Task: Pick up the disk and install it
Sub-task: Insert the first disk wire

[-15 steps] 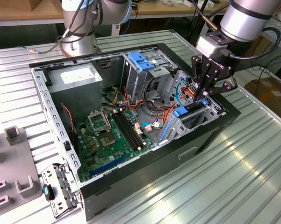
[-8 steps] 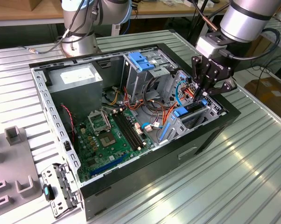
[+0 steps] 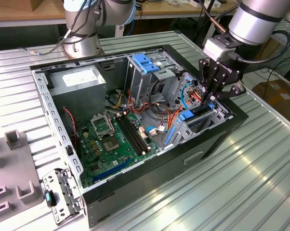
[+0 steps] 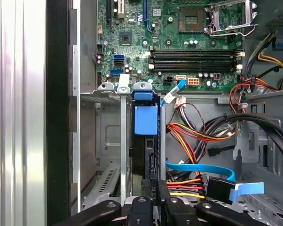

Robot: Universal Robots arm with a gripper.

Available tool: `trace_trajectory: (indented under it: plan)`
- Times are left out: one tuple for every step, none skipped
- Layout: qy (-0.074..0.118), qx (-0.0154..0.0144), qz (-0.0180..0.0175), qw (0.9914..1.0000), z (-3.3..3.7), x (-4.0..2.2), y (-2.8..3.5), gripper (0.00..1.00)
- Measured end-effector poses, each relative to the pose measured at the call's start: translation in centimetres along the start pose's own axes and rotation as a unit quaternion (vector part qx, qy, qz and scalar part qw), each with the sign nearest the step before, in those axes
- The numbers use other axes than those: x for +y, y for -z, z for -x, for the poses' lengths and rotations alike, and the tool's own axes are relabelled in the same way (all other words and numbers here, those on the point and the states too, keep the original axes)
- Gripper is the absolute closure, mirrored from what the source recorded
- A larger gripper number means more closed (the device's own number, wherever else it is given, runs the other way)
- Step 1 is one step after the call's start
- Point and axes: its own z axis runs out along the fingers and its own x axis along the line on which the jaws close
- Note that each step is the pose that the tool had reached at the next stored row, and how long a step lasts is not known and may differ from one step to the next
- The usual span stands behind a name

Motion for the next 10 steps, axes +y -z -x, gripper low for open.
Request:
trace_trajectory:
  plan:
    - [0.0,0.0,0.0,1.0,0.0,0.01,-0.02,0.83]
    - [0.0,0.0,0.0,1.0,0.0,0.01,-0.05,0.83]
    - [0.0,0.0,0.0,1.0,0.0,0.01,-0.09,0.83]
    - [0.0,0.0001,0.0,1.0,0.0,0.02,-0.11,0.83]
    - [0.0,0.0001,0.0,1.0,-0.01,0.02,-0.13,0.83]
    - [0.0,0.0,0.0,1.0,-0.01,0.02,-0.17,0.83]
    - [0.0,-0.0002,0.0,1.0,-0.02,0.02,-0.21,0.83]
    - [0.0,-0.0003,0.0,1.0,-0.04,0.02,-0.26,0.83]
    - [0.0,-0.0003,0.0,1.0,-0.04,0.02,-0.3,0.83]
    - [0.0,-0.0004,0.0,1.0,-0.05,0.02,-0.33,0.83]
